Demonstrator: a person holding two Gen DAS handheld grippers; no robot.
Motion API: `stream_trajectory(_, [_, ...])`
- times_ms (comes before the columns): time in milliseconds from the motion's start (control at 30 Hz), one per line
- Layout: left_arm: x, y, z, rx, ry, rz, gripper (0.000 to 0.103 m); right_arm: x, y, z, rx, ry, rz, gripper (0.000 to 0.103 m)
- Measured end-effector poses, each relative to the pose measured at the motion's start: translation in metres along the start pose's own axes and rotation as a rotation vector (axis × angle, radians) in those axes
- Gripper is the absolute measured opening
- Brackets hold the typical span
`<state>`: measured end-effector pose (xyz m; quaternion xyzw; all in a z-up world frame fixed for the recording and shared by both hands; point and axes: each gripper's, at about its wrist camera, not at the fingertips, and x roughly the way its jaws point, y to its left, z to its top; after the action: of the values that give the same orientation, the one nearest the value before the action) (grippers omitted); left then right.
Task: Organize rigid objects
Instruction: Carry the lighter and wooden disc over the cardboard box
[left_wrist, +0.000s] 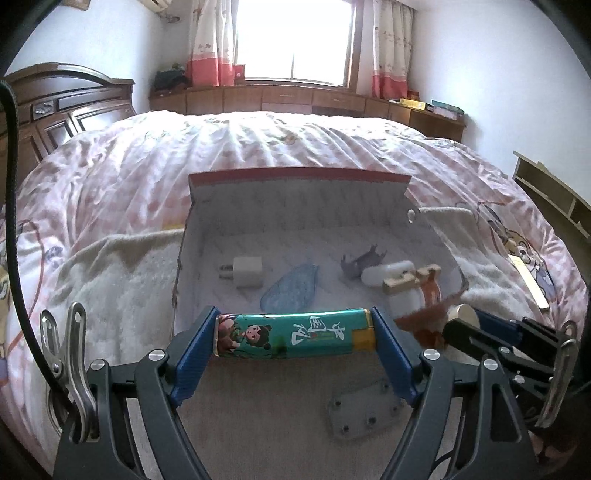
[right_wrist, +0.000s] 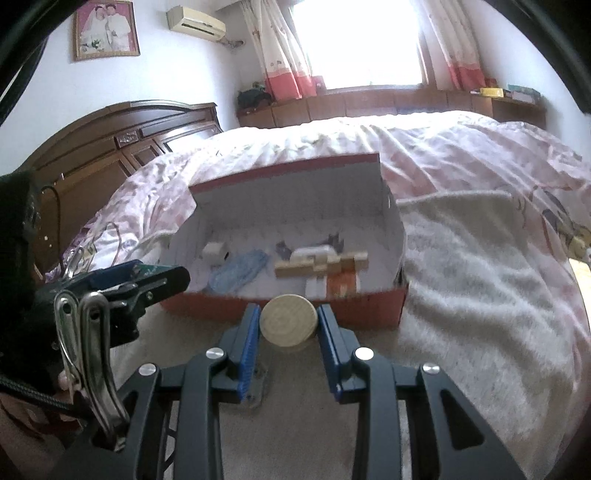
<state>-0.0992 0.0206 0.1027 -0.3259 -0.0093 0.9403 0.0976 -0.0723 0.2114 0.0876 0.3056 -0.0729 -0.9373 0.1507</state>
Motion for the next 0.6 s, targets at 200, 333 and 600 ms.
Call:
stream_trajectory(200, [0.012,0.000,0.011,0.007,-0.001,0.008,0.082,0.010,-0.004,0.018,-0.008,-0.016,-0.007,0.033])
stream_trajectory(333, [0.023,0.001,0.015,0.010,0.005,0.015,0.082,0.018,-0.007,0.027,-0.006,-0.022,-0.015,0.033])
stream_trajectory(600, [0.045,0.005,0.019,0.010,0.026,0.031,0.082,0.042,-0.017,0.038,-0.006,-0.010,-0.036,0.033])
